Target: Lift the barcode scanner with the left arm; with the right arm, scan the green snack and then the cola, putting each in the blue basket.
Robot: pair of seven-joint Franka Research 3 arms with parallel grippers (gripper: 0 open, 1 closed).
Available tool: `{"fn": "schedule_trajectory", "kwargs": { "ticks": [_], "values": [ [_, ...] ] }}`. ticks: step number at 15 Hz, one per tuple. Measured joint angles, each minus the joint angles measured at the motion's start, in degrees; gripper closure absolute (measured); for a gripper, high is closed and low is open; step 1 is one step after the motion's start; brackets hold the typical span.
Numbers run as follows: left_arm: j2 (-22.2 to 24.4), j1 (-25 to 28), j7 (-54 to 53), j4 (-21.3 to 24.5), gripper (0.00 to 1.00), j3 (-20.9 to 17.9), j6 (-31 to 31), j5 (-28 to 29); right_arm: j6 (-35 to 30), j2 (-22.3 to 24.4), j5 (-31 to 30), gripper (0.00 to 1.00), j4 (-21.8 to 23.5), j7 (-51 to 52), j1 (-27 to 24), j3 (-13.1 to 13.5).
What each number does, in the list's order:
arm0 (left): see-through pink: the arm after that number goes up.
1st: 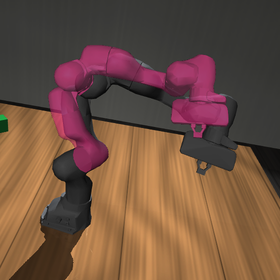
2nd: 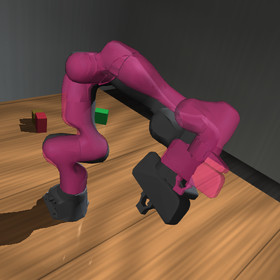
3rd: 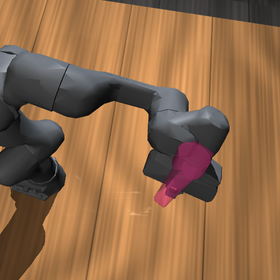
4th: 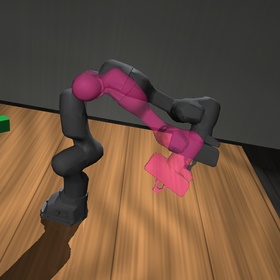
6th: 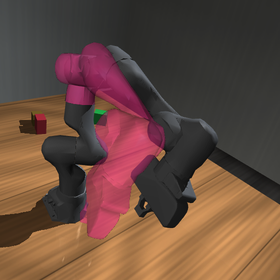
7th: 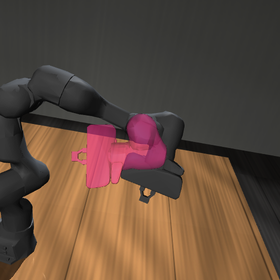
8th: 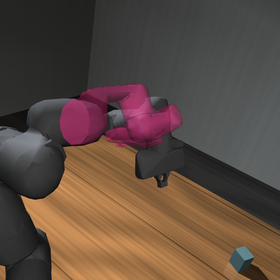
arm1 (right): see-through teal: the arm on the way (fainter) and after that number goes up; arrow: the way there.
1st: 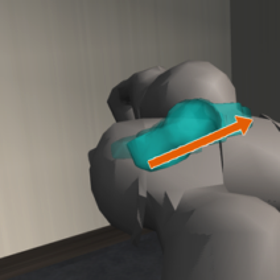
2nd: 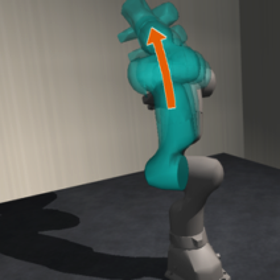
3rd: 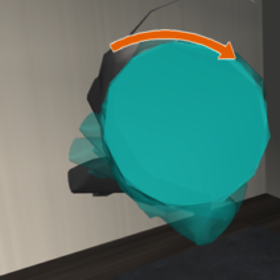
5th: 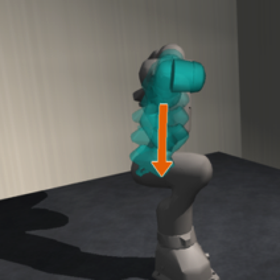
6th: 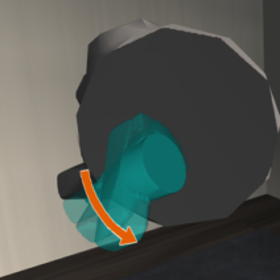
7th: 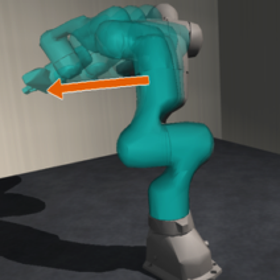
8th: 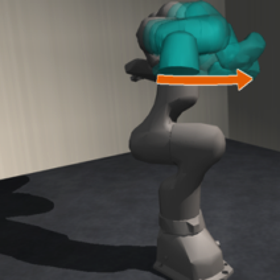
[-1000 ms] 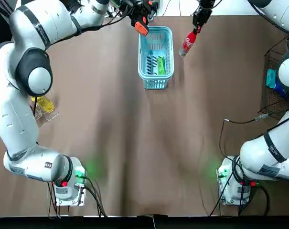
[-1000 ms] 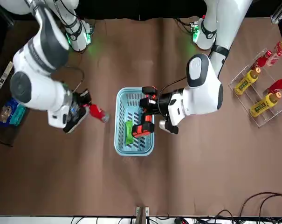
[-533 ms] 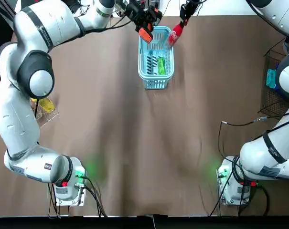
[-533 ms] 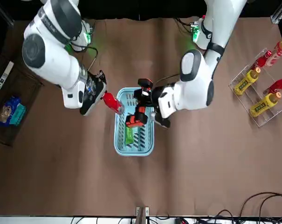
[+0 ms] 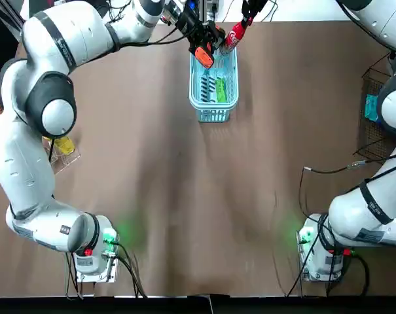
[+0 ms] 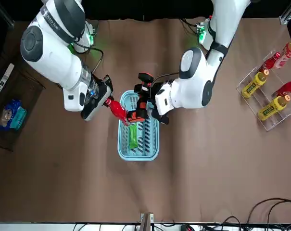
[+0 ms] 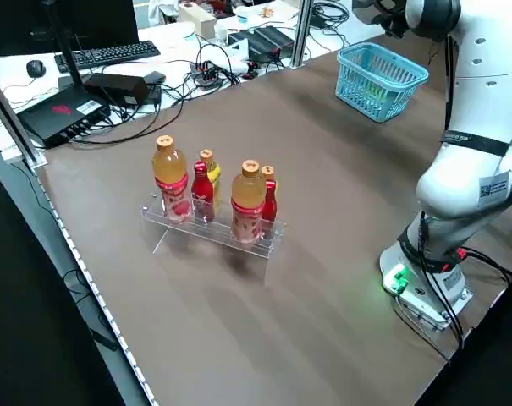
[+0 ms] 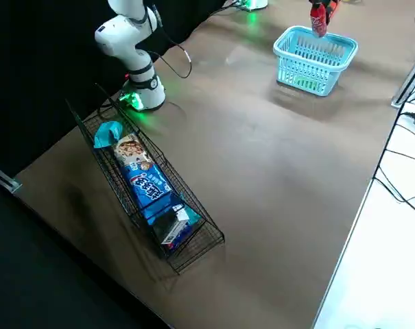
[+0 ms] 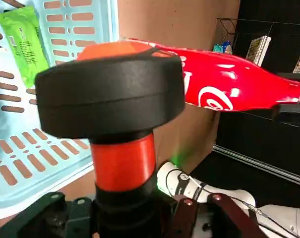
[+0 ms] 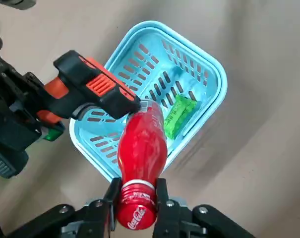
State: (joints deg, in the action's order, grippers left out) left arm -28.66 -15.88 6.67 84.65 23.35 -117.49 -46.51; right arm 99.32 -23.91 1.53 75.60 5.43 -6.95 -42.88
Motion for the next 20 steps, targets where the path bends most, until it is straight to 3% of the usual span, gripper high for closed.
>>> {"fn": "schedule_trajectory", "kwargs": {
  "ticks": [9,14,17,20],
  "values": [
    [0.0,1.1,0.1,-0.3,0.93,-0.4,0.6,0.6,-0.6,-0.4,0.0,0.68,0.7,-1.5,0.3,0.0],
    [0.9,8.9,0.1,-0.7,0.93,-0.5,3.3,5.9,-0.7,-2.6,-0.8,0.68,3.7,-14.7,5.0,0.4],
    [1.0,12.1,0.7,-0.2,0.93,-0.6,8.2,13.6,0.3,-4.7,-1.7,0.68,3.7,-25.9,12.0,4.9],
    [0.6,16.4,1.2,0.9,0.93,-0.7,13.5,23.5,2.9,-6.4,-1.8,0.68,3.7,-31.8,20.9,14.1]
  ]
}}
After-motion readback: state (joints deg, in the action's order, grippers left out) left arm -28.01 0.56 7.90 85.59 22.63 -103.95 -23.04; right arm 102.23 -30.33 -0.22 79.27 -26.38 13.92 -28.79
